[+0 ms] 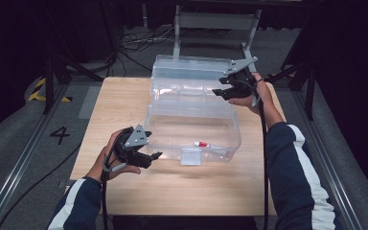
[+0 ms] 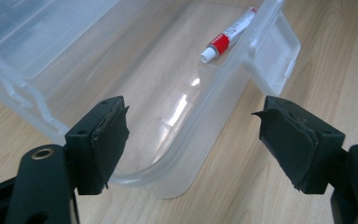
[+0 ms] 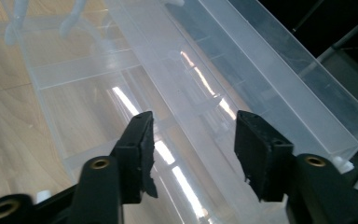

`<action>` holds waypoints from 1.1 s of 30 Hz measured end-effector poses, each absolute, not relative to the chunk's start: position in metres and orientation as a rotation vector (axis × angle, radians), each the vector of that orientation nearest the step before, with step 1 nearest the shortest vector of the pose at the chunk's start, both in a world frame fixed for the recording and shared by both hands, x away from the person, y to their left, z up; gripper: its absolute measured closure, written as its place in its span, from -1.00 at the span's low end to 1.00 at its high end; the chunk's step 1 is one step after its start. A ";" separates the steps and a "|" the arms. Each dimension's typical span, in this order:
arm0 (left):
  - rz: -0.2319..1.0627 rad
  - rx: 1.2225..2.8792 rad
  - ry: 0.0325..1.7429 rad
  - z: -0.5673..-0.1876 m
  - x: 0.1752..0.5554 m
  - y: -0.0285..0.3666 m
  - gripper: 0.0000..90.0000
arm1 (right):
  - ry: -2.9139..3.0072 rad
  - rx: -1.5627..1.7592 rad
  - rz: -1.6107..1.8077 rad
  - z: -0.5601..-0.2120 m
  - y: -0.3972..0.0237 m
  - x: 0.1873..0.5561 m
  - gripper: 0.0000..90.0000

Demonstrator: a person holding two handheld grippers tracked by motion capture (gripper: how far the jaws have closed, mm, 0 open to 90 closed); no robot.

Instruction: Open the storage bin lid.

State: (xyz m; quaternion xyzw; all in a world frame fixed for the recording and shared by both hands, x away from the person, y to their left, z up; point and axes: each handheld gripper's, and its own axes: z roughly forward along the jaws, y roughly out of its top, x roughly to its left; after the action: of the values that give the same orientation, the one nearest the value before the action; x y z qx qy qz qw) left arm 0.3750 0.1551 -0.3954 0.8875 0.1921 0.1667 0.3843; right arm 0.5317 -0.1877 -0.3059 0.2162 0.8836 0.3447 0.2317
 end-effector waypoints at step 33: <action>0.332 2.465 0.375 -0.416 0.399 0.116 0.49 | 2.525 0.589 0.778 -0.318 -0.167 0.553 0.47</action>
State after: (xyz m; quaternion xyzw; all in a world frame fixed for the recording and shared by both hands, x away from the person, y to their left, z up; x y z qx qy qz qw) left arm 0.3993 0.1160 -0.4156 0.9323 0.1419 0.1256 0.3080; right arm 0.5526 -0.1672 -0.3184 0.2123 0.9109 0.2806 0.2154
